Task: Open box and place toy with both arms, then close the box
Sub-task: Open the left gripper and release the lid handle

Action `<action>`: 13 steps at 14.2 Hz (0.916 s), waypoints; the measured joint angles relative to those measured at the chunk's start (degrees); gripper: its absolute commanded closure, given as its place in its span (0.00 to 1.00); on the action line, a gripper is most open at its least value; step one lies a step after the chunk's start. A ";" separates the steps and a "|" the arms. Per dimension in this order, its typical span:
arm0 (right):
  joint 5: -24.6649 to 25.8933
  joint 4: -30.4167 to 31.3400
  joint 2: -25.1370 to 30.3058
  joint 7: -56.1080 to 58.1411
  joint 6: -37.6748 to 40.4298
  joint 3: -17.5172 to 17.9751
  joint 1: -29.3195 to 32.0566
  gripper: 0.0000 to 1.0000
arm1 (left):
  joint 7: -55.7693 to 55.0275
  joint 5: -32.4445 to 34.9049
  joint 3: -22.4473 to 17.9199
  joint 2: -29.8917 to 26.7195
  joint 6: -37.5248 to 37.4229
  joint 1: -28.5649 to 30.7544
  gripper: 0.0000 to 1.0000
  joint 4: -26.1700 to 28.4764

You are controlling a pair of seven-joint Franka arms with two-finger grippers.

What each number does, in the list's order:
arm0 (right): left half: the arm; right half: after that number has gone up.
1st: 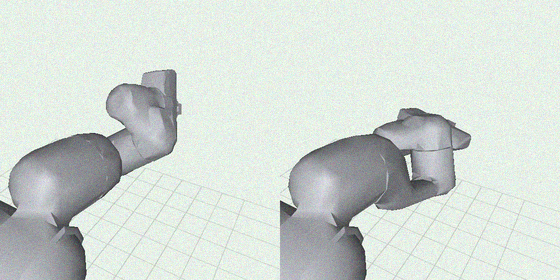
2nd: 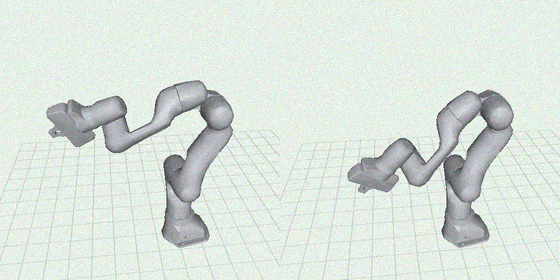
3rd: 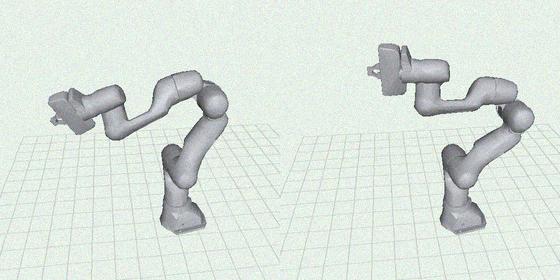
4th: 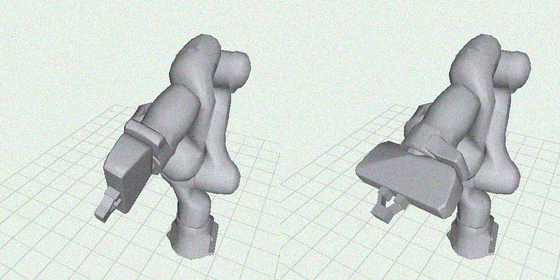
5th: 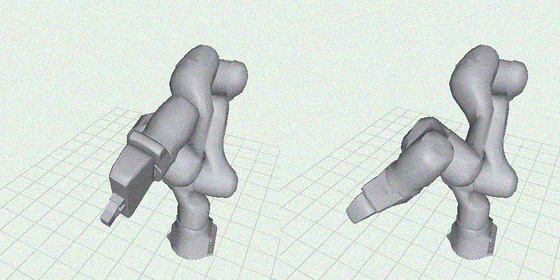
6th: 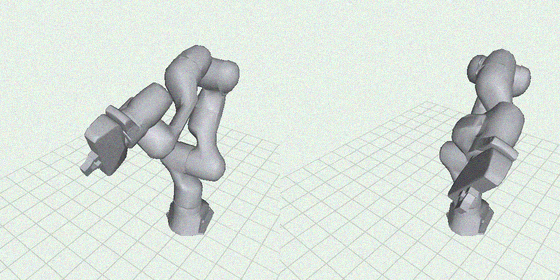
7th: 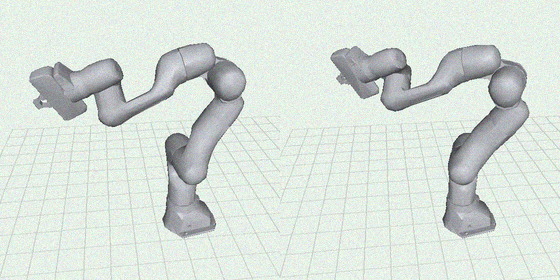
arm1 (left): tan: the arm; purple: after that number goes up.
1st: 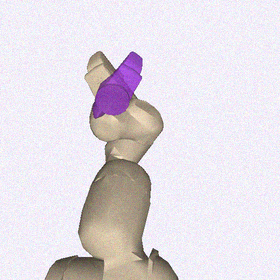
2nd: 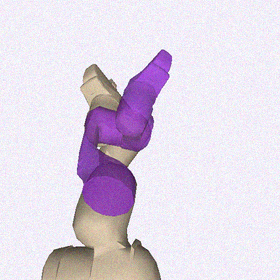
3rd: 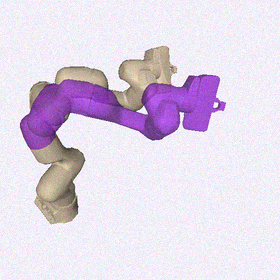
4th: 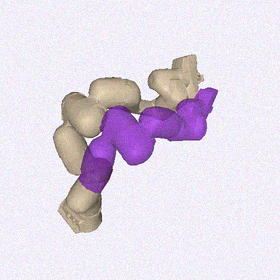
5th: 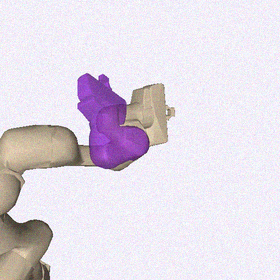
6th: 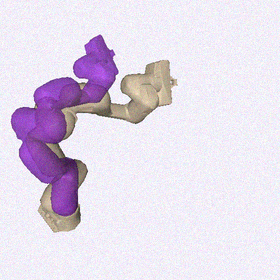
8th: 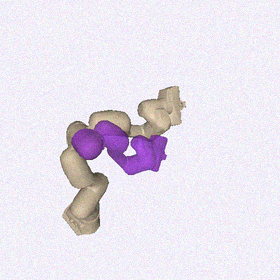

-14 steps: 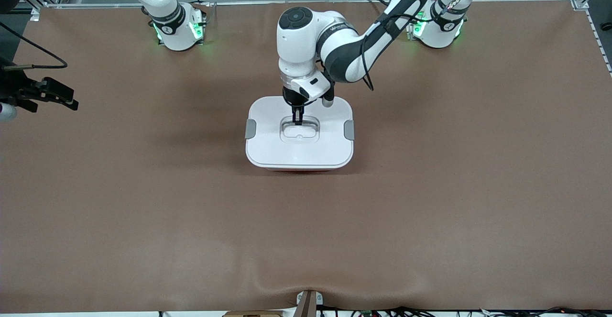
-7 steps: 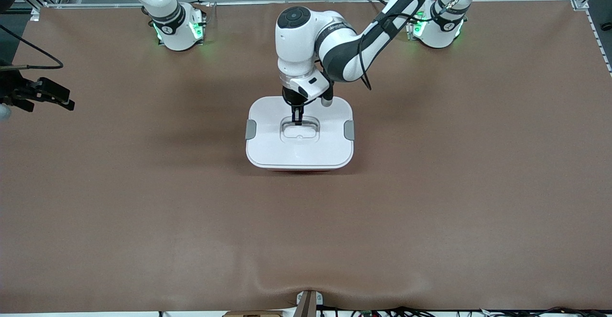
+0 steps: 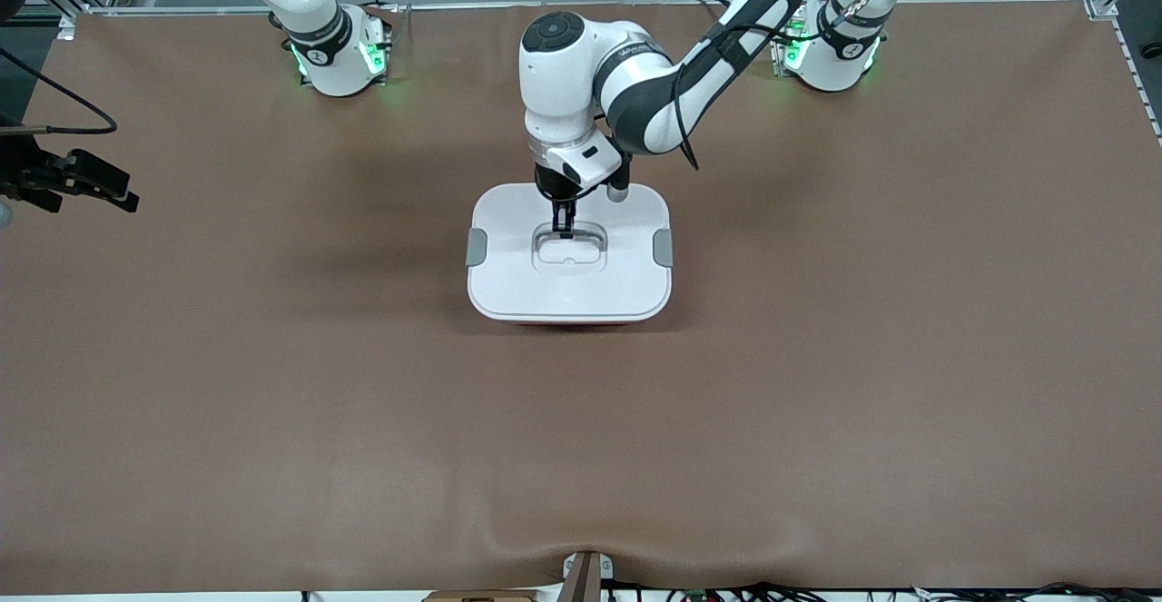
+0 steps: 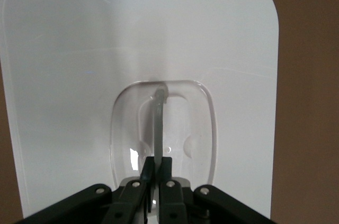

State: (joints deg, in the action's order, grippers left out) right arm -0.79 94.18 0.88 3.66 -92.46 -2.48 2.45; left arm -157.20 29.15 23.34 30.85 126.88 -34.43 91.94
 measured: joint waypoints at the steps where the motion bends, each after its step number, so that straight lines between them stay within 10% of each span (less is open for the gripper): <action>1: 0.00 0.00 0.00 -0.10 -0.07 -0.02 0.02 0.00 | 0.00 0.02 0.00 0.02 0.00 -0.01 0.95 0.01; 4: 0.00 0.00 0.00 -0.21 -0.15 -0.18 0.11 0.00 | 0.01 0.08 -0.02 0.14 -0.08 0.01 0.35 0.08; 6: 0.00 0.00 -0.02 -0.22 -0.15 -0.19 0.12 0.00 | 0.03 0.08 -0.06 1.34 -0.04 0.00 0.14 0.37; 13: 0.00 0.00 -0.46 -0.22 -0.15 -0.29 0.74 0.00 | 0.26 0.42 -0.23 1.92 -0.07 0.05 0.00 -0.53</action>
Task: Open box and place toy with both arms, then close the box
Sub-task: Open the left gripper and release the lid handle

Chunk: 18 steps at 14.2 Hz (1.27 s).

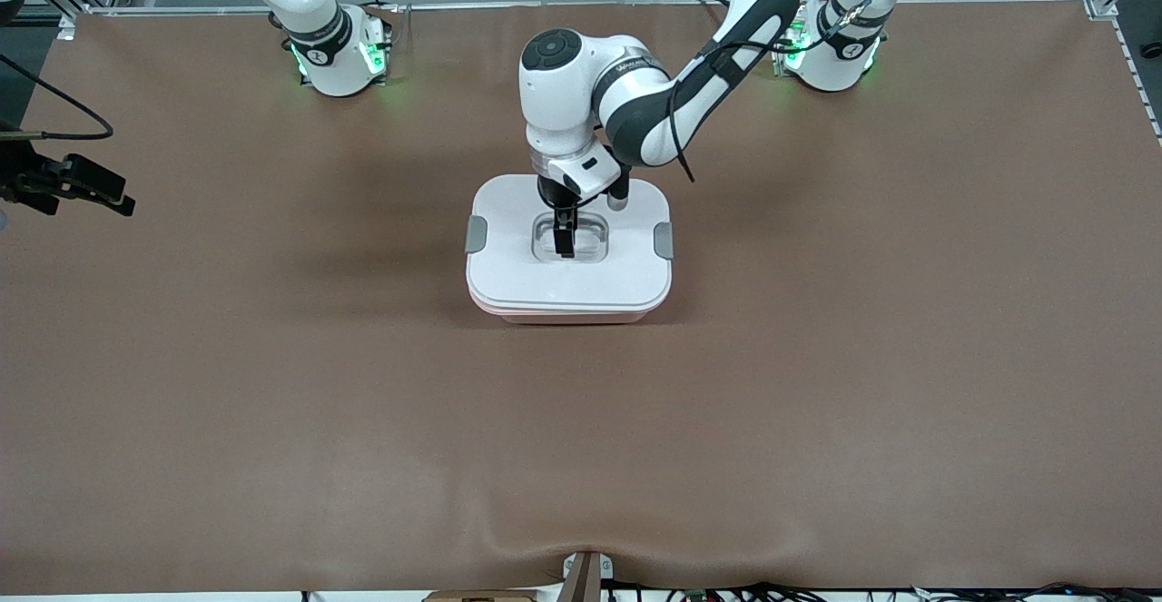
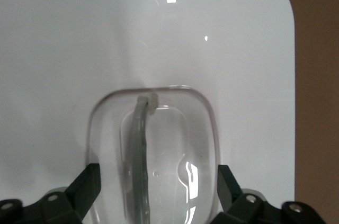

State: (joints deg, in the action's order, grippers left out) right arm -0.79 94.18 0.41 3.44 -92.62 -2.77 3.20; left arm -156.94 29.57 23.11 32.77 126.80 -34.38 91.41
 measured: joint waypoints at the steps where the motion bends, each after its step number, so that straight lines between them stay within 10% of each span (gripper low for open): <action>1: 0.00 0.00 0.00 0.01 0.00 0.00 0.30 0.00 | 0.07 0.00 -0.02 -0.08 -0.04 0.06 0.00 -0.26; 12: 0.00 -0.54 -0.01 0.02 -0.07 0.01 0.82 0.00 | 4.70 -0.19 0.06 -4.68 -5.63 2.06 0.00 -3.28; 18: -0.01 -0.58 -0.02 0.01 -2.38 0.52 0.79 0.00 | 37.50 -14.56 0.15 -17.00 -17.15 12.83 0.00 -3.75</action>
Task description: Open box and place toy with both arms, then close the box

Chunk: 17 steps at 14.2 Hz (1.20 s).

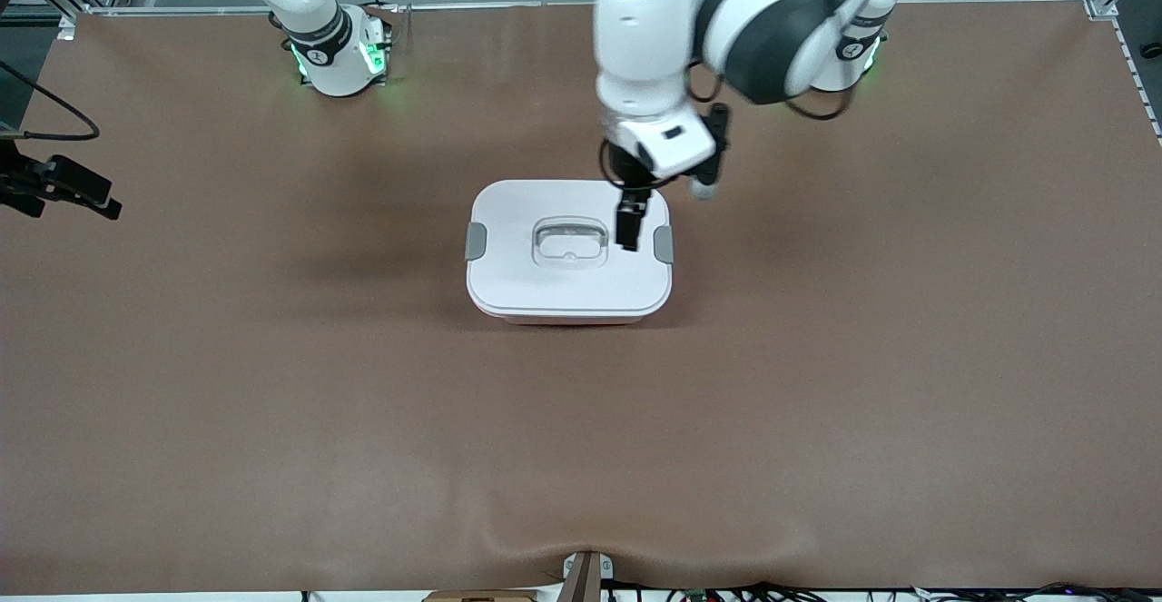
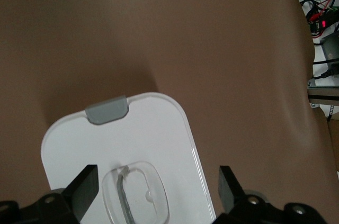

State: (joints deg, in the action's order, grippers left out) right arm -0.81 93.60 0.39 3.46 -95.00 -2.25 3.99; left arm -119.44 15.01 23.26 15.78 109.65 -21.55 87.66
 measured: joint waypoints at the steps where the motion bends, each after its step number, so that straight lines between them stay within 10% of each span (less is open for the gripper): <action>1: 0.00 0.00 -0.02 0.00 -0.52 0.13 -0.01 0.00 | 5.46 -2.08 -0.02 -1.72 -1.52 2.68 0.00 -0.01; 17: -0.03 -0.15 -0.98 -0.90 -1.44 0.69 -0.30 0.00 | 73.40 -9.89 -0.32 -10.04 -21.17 31.58 0.00 -4.30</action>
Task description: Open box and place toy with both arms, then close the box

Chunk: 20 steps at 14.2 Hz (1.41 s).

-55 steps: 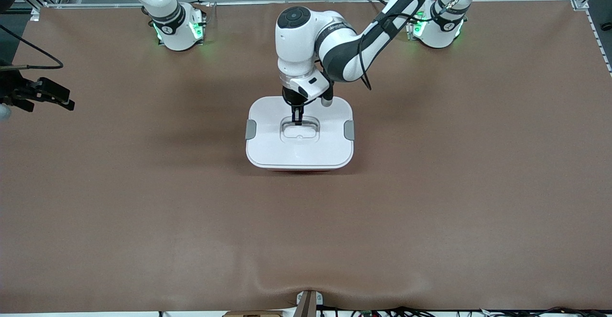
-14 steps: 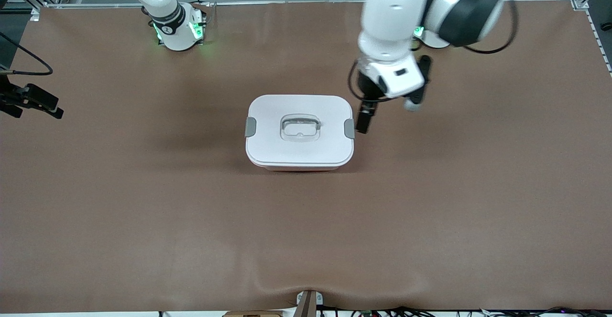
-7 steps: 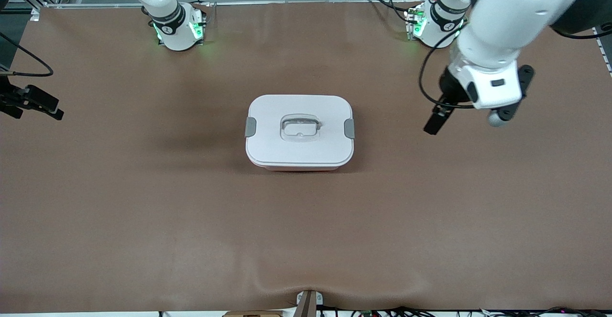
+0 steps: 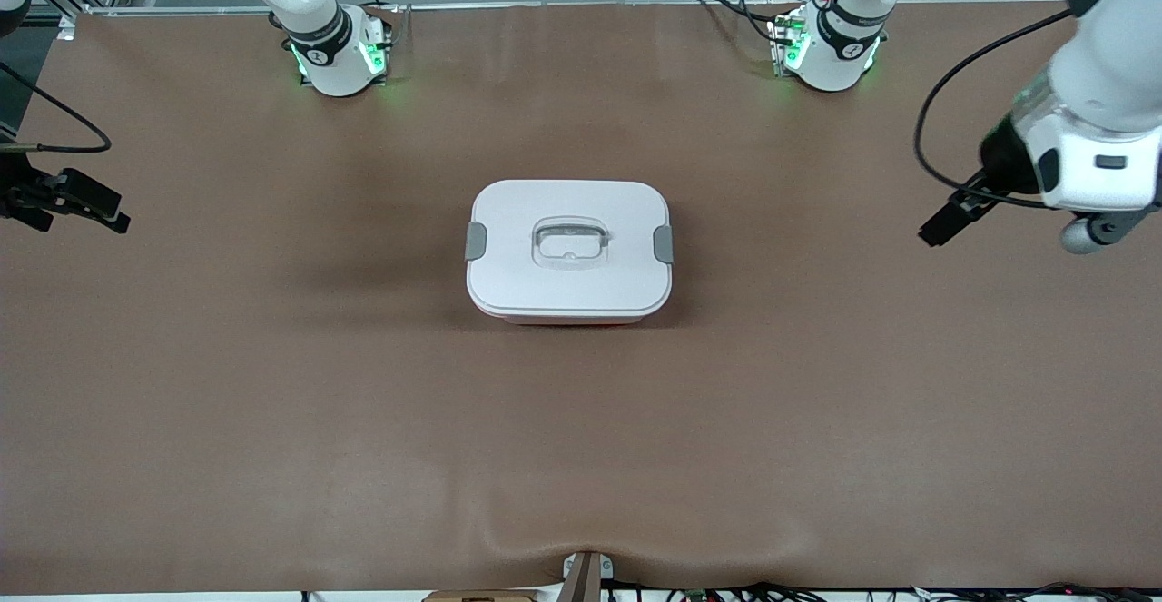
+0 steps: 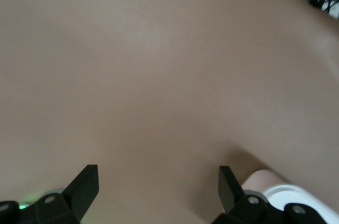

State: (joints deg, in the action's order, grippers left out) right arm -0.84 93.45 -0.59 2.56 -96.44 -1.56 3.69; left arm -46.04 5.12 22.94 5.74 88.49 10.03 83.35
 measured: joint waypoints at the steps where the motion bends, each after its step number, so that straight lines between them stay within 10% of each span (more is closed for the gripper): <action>1: 0.00 0.00 -0.01 0.00 0.00 0.00 0.00 0.00 | 4.78 -0.03 -0.01 -0.39 -0.54 1.32 0.00 -0.01; 10: -0.01 -0.10 -0.30 -0.01 0.00 -0.08 0.04 0.00 | 20.34 -0.07 -0.51 -1.74 -3.20 4.25 0.00 -0.03; 15: -0.01 -0.60 -0.30 -0.01 0.58 -0.64 0.28 0.00 | 26.86 -0.82 -15.12 -4.09 -7.78 -7.73 0.00 0.15; 20: -0.01 -1.32 -0.33 -0.04 1.55 -0.76 0.30 0.00 | 30.35 -0.99 -17.42 -7.46 -8.07 -9.02 0.00 4.11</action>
State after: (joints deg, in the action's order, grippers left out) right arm -0.85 92.13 -0.92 2.52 -94.88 -2.32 4.00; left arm -15.69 4.14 5.52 -1.72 80.41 1.02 87.46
